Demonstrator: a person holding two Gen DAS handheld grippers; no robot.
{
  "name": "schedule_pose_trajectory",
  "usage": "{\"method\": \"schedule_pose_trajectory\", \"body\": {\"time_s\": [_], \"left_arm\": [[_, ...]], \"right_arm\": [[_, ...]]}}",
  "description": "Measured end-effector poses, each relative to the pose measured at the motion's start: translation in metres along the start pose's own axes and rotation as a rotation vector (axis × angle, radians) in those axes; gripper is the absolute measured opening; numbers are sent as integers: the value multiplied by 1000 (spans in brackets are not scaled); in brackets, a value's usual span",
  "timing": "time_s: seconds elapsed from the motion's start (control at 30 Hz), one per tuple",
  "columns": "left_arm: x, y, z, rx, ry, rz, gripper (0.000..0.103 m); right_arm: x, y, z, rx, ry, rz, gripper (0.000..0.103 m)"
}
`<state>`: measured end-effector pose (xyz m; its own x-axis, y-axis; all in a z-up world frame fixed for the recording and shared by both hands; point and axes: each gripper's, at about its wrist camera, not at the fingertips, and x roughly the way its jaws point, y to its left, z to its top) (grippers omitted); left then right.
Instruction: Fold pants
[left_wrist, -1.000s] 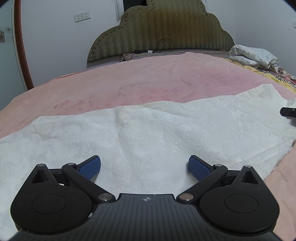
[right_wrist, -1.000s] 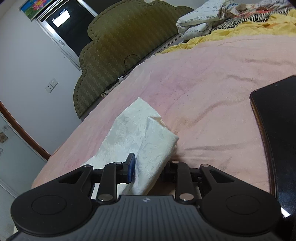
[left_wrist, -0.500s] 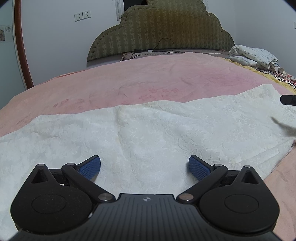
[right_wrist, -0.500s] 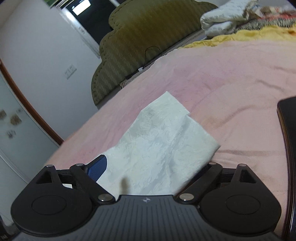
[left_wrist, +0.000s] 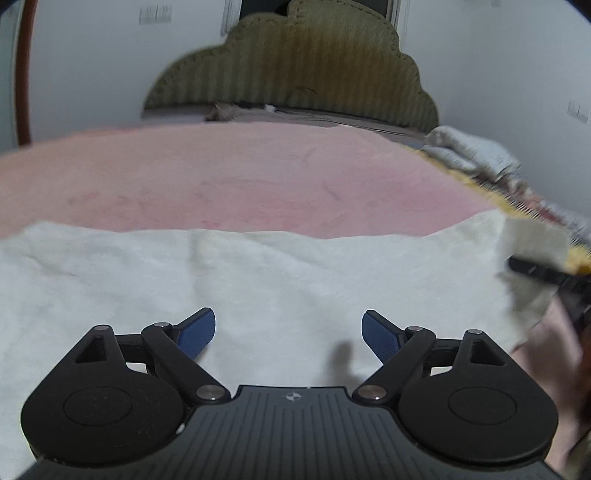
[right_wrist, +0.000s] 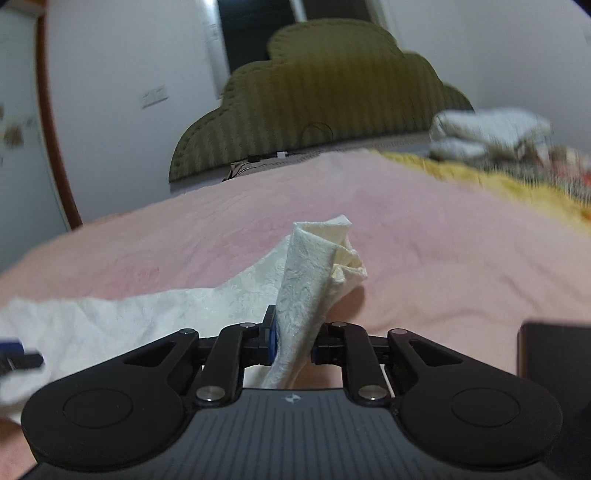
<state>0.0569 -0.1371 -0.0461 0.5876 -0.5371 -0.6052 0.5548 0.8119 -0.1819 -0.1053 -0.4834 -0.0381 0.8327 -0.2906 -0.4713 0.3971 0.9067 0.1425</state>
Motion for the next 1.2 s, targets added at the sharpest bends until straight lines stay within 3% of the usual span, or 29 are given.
{"method": "schedule_pose_trajectory", "body": {"time_s": [0.17,0.33,0.43,0.73,0.83,0.9,0.97,1.0,1.07,1.2], "left_arm": [[17,19,8,-259,94,-211,89],[31,38,6,-460,147,-383,89],[40,44,5,-534,175,-461,92],[69,38,10,-728,219,-587,97],[77,33,19,-769,233,-575,96],[81,33,25,-757,229,-551,80],[83,38,29,-719,260,-515,33],[81,42,30,-694,271,-475,24],[72,51,31,-615,272,-410,9],[40,48,51,-312,227,-254,7]], "right_arm": [[-8,67,-14,-442,-56,-97,14],[-15,130,-34,-680,-86,11,14],[-11,138,-39,-641,-49,86,14],[-21,127,-24,-491,-53,149,14],[-29,135,-23,-523,-74,168,14],[-35,146,-25,-568,-81,194,14],[-40,158,-29,-613,-87,210,14],[-41,164,-32,-635,-90,215,14],[-42,175,-36,-666,-81,235,14],[-45,200,-40,-697,-74,298,14]]}}
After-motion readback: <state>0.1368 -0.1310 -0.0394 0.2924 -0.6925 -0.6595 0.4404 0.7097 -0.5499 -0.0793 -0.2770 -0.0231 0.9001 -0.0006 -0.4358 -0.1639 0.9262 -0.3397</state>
